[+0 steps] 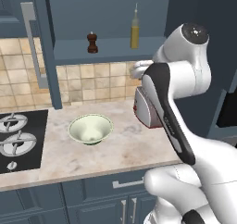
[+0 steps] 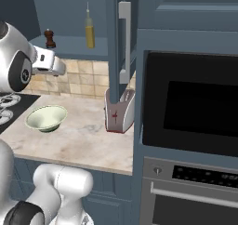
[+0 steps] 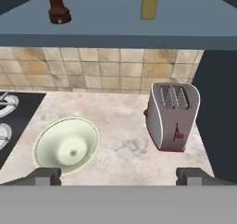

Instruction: Retrieve the bottle and the shaker from the cabinet and place them next to the mixing bowl on the counter. Then add garlic from the fridge to the mixing bowl.

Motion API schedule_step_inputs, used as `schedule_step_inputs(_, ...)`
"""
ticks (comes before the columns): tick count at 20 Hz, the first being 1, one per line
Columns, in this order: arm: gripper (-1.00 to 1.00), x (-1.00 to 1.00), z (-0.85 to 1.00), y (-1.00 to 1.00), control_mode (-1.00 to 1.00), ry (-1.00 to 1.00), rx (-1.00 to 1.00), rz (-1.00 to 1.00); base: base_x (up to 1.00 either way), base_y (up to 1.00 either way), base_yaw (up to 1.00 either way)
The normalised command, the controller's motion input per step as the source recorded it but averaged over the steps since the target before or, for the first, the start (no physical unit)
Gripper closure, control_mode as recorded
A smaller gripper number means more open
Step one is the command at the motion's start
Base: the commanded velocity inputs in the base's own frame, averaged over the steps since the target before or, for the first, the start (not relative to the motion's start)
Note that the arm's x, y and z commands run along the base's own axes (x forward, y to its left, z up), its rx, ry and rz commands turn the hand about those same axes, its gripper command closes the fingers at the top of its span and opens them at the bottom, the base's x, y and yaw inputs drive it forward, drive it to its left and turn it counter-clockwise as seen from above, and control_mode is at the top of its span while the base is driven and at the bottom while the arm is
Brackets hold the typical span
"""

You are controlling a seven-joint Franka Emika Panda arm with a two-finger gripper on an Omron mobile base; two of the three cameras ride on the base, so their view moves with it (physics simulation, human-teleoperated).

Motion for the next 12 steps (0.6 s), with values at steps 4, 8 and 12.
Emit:
schedule_step_inputs(4,-1.0,0.27,0.55,-0.05,-1.0,0.0,0.06,0.0,0.0,0.0,0.0)
schedule_step_inputs(8,-1.0,0.61,0.05,-0.07,-1.0,-0.08,0.01,-0.01,0.0,0.0,0.0)
schedule_step_inputs(12,-1.0,0.62,0.0,-0.03,-1.0,-0.08,0.0,0.0,0.0,0.0,0.0)
